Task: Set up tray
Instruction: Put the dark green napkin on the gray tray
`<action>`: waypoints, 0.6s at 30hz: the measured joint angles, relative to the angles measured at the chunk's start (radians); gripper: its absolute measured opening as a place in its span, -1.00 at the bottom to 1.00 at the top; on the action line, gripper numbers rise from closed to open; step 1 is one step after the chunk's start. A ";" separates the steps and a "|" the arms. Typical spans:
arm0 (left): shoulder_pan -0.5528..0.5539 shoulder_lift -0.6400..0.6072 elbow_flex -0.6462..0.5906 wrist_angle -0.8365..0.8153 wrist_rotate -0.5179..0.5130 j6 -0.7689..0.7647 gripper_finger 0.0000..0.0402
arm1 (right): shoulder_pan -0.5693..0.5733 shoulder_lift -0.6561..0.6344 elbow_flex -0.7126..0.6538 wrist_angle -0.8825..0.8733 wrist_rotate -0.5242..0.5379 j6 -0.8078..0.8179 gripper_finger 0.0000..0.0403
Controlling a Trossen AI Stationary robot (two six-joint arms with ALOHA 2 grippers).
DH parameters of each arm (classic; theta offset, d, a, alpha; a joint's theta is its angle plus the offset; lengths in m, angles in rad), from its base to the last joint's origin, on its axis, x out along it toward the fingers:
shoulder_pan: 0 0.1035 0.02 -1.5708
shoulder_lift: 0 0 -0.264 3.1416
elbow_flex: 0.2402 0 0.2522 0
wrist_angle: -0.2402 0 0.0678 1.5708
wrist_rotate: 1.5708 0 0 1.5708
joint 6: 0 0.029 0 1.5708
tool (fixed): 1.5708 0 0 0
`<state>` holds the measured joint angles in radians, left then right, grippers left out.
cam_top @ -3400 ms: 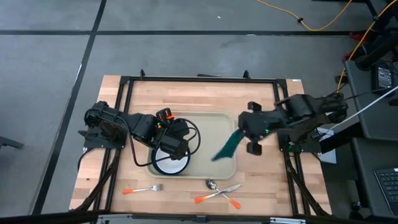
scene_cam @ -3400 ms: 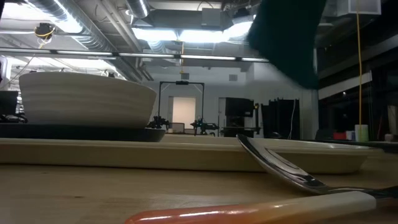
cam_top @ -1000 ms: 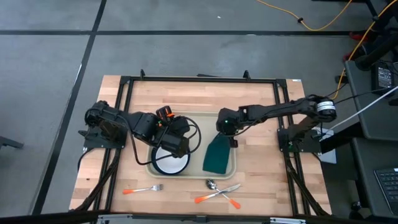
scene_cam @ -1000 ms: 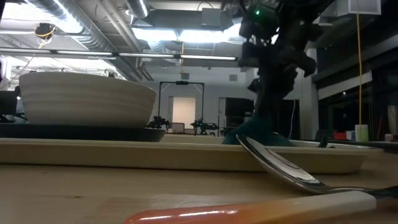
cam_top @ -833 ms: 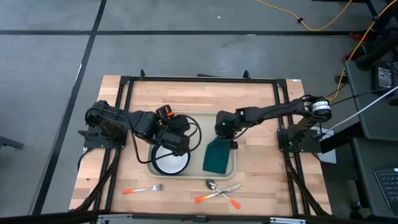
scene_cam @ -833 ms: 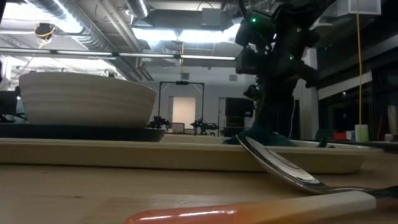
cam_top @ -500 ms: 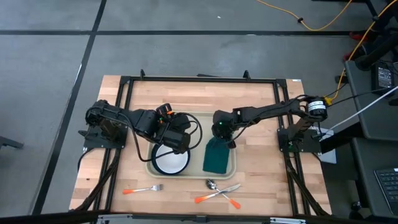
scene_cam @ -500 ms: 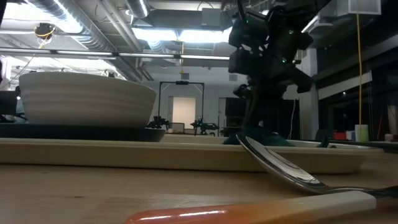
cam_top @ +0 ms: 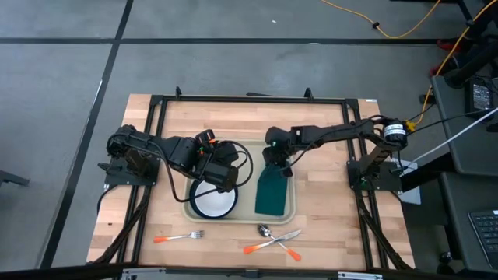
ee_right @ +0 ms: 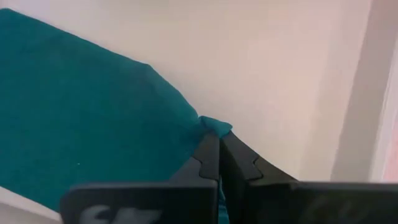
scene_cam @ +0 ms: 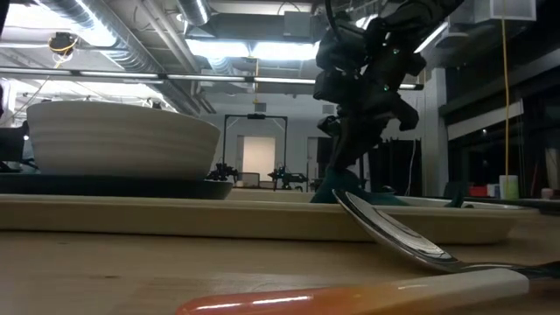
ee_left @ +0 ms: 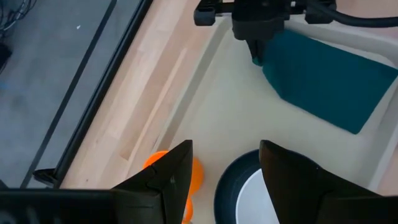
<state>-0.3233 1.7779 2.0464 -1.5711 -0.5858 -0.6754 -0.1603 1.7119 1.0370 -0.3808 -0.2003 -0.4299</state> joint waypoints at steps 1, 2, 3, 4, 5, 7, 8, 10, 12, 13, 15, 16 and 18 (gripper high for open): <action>0.000 0.000 0.000 0.000 0.000 0.000 -0.10 | -0.003 0.000 0.000 0.000 -0.004 -0.013 -0.99; 0.000 0.000 0.000 0.000 0.000 -0.001 -0.10 | -0.006 0.000 0.000 0.000 -0.004 -0.020 -0.99; 0.000 0.000 0.000 0.000 0.000 -0.002 -0.10 | -0.009 0.000 0.000 0.001 -0.005 -0.024 -0.99; 0.001 0.000 0.000 0.000 0.000 -0.002 -0.10 | -0.014 0.000 0.000 0.003 -0.009 -0.025 -0.99; 0.001 0.000 0.000 0.000 0.000 -0.002 -0.10 | -0.019 0.000 0.000 0.005 -0.015 -0.027 -0.99; 0.005 0.000 0.000 0.000 0.000 -0.003 -0.10 | -0.027 0.000 0.000 0.006 -0.035 -0.043 -0.99; 0.008 0.000 0.000 0.000 0.000 -0.006 -0.10 | -0.030 0.000 0.000 0.006 -0.039 -0.052 -0.99; 0.015 0.000 0.000 0.000 0.000 -0.017 -0.10 | -0.030 0.000 0.000 0.006 -0.039 -0.074 -0.99; 0.021 0.000 0.000 0.000 0.003 -0.019 -0.10 | -0.030 0.000 0.000 0.006 -0.041 -0.089 -0.99; 0.024 0.000 0.000 0.000 0.003 -0.019 -0.10 | -0.030 0.000 0.000 0.006 -0.052 -0.098 -0.99; 0.025 0.000 0.000 0.000 0.003 -0.021 -0.10 | -0.029 0.000 0.000 0.007 -0.071 -0.108 -0.99; 0.025 0.000 0.000 0.000 0.003 -0.022 -0.10 | -0.029 0.000 0.000 0.008 -0.074 -0.119 -0.99; 0.025 0.000 0.000 0.000 0.002 -0.022 -0.10 | -0.029 0.000 0.000 0.008 -0.075 -0.131 -0.99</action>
<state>-0.2981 1.7779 2.0464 -1.5711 -0.5835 -0.6971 -0.1898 1.7119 1.0370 -0.3730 -0.2752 -0.5610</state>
